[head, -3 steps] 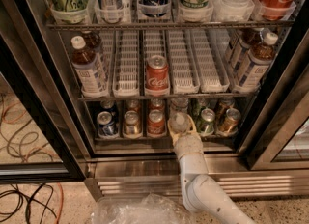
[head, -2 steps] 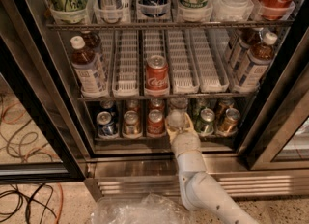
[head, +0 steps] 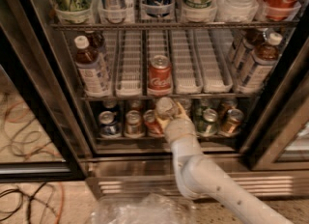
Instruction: Pick water bottle from bottom shelf of fridge
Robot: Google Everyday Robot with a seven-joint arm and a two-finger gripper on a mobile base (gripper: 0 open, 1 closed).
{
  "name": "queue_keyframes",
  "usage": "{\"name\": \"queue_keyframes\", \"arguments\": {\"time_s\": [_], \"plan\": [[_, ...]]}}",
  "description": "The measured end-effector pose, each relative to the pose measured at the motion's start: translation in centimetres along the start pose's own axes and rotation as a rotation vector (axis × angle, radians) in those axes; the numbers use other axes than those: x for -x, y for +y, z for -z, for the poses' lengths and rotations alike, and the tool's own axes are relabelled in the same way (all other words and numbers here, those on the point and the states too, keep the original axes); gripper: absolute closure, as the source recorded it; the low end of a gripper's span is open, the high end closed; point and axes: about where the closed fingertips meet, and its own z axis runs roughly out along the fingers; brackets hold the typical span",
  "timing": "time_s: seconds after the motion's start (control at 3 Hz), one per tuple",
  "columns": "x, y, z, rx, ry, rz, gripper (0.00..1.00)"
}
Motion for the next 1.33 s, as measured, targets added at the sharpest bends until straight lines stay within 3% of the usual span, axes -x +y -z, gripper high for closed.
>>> {"name": "queue_keyframes", "arguments": {"time_s": [0.33, 0.67, 1.33], "plan": [[-0.6, 0.2, 0.1, 0.0, 0.0, 0.0, 1.0], [-2.4, -0.3, 1.8, -0.013, 0.053, 0.076, 1.0], [-2.6, -0.5, 2.4, -0.023, 0.057, 0.095, 1.0]]}}
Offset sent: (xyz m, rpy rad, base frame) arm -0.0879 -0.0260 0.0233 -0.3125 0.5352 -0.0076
